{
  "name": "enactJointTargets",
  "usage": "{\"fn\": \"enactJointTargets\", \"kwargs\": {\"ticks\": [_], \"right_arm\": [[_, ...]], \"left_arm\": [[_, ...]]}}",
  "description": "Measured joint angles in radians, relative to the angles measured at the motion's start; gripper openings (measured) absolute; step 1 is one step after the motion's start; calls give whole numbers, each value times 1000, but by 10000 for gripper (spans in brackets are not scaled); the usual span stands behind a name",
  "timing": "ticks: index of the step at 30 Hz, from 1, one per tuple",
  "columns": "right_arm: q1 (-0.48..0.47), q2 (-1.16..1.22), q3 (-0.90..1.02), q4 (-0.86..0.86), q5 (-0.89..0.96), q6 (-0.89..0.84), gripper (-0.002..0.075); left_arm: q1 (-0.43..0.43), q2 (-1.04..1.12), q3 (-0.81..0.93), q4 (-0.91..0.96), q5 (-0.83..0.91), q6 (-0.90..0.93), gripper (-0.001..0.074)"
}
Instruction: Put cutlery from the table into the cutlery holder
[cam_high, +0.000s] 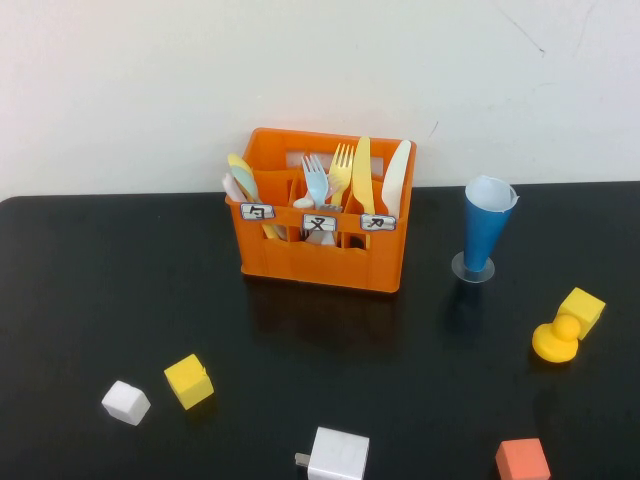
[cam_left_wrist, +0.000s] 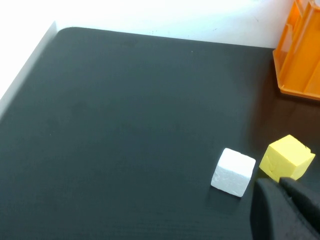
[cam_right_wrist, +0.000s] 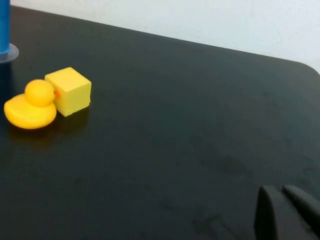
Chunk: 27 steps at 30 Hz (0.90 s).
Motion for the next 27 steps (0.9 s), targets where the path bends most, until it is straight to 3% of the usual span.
{"fn": "enactJointTargets", "kwargs": {"ticks": [7, 27], "right_arm": [[41, 0, 0, -43, 0, 66, -2], [41, 0, 0, -47, 0, 43, -2]], "left_arm": [[0, 0, 0, 0, 0, 0, -3], [0, 0, 0, 0, 0, 3, -3]]}}
